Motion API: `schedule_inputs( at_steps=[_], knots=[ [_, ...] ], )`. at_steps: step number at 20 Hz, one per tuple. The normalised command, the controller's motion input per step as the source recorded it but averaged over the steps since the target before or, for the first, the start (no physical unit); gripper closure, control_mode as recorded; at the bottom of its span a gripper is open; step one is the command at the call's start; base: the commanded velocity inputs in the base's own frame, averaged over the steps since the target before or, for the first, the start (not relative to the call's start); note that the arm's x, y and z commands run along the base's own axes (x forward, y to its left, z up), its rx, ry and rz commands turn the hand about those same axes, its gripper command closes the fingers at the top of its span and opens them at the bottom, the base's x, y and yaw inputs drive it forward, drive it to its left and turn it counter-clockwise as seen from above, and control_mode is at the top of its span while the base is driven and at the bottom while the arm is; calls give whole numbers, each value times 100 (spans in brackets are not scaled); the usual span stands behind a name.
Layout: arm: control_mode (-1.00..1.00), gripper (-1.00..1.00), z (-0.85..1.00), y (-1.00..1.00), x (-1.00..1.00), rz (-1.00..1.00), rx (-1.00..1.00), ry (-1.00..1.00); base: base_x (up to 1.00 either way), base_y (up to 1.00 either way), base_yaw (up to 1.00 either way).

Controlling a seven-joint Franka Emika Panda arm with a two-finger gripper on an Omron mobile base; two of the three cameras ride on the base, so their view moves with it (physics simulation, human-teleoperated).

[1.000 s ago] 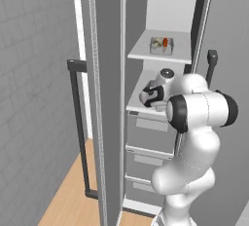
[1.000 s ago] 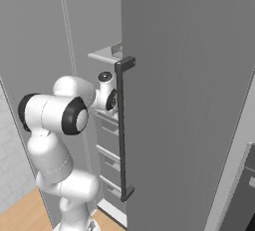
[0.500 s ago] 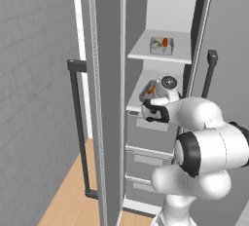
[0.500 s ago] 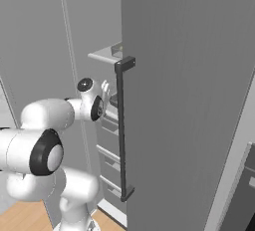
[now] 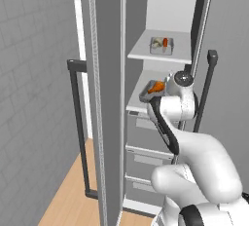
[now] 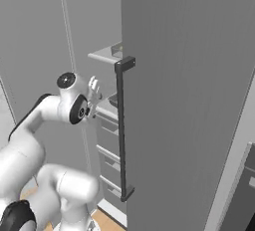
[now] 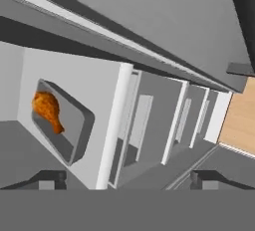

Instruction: Take the meat container that has the chicken drumstick and place it on the second highest rack of the freezer. Then take the vegetable container that has the carrot and mushroom and place it on the highest rack of the freezer.

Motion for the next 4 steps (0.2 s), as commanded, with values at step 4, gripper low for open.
schedule_inputs(
  at_steps=[4],
  knots=[
    [-100, -100, 28, 6, -100, 13, -8, 6, 0, 0, 0]
  ],
)
